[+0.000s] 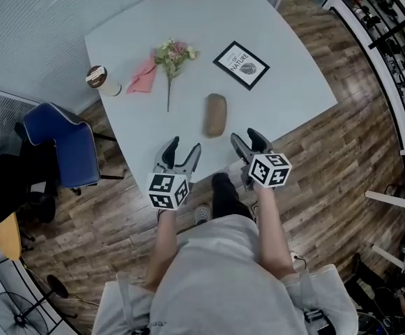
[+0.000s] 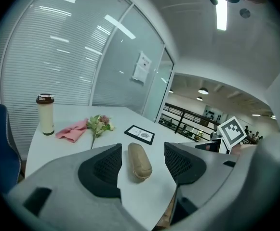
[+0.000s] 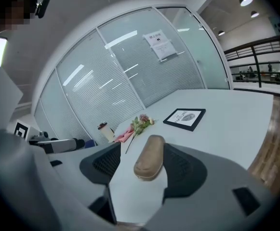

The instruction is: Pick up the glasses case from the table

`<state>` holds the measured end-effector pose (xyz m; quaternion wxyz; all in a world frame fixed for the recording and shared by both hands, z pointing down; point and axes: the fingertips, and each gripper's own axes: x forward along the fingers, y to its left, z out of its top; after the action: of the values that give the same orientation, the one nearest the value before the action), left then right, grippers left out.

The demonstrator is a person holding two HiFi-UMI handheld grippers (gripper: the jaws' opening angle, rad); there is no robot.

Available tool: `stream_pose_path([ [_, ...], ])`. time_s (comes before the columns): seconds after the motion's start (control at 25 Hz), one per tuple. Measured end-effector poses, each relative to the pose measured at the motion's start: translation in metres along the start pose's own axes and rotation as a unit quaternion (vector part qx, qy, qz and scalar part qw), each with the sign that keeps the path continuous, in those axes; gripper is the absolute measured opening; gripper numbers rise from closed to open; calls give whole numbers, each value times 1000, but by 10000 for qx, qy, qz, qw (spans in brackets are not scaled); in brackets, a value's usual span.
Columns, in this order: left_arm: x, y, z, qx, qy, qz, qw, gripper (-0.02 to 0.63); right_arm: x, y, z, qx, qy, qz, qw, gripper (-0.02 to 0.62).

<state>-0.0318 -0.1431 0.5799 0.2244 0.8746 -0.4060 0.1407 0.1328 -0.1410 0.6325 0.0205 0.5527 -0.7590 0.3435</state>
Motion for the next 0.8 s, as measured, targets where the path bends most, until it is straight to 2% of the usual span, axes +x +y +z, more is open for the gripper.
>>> stream_pose_path([
  [0.4, 66, 12, -6, -138, 363, -97, 9992, 252, 63, -27, -7, 109, 600, 99, 9981, 270],
  [0.8, 101, 23, -21, -402, 748, -102, 9963, 252, 107, -40, -19, 240, 1093, 144, 9936, 270],
])
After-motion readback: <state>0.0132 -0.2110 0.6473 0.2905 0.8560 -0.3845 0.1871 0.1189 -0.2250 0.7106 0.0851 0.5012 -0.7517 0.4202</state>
